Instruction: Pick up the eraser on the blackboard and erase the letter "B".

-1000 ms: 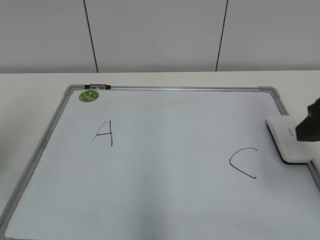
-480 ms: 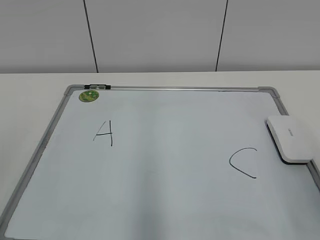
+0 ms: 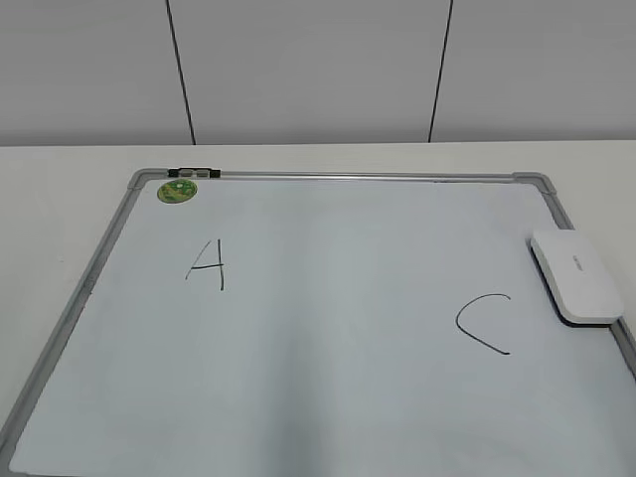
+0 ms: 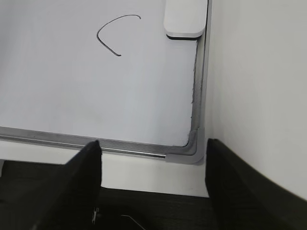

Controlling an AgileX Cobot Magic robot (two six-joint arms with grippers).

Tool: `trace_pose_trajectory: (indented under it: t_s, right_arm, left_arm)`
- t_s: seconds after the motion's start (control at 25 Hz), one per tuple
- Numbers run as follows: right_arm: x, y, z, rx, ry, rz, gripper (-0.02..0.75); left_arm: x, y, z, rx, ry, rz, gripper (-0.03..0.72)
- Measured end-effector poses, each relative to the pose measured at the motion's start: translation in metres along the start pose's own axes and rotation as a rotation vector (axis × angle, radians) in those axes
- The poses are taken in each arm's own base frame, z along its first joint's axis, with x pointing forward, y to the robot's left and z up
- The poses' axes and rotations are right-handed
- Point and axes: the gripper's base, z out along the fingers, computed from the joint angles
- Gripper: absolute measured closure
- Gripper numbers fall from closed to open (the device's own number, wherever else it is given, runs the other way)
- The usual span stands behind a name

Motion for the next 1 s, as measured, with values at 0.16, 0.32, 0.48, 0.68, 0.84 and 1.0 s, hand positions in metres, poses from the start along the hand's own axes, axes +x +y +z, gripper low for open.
trace_pose_trajectory:
  t_s: [0.16, 0.32, 0.48, 0.68, 0.84, 1.0]
  right_arm:
    - [0.001, -0.001, 0.001, 0.005, 0.004, -0.002, 0.236]
    - [0.001, -0.001, 0.001, 0.006, 0.004, -0.003, 0.236]
    - [0.001, -0.001, 0.001, 0.006, 0.006, -0.003, 0.236]
    - [0.001, 0.000, 0.001, 0.004, 0.007, 0.000, 0.236]
    - [0.002, 0.000, 0.001, 0.004, 0.011, 0.000, 0.236]
    - [0.002, 0.000, 0.001, 0.003, 0.011, 0.000, 0.236]
  left_arm:
    - [0.009, 0.002, 0.009, -0.017, 0.022, 0.005, 0.174]
    - [0.016, 0.002, 0.017, -0.009, 0.054, 0.007, 0.174]
    - [0.016, 0.002, 0.018, -0.005, 0.049, 0.009, 0.174]
    - [0.016, 0.002, 0.018, -0.005, 0.047, 0.008, 0.174]
    - [0.016, 0.002, 0.018, -0.005, 0.046, 0.008, 0.174]
    - [0.016, 0.002, 0.018, -0.005, 0.045, 0.008, 0.174]
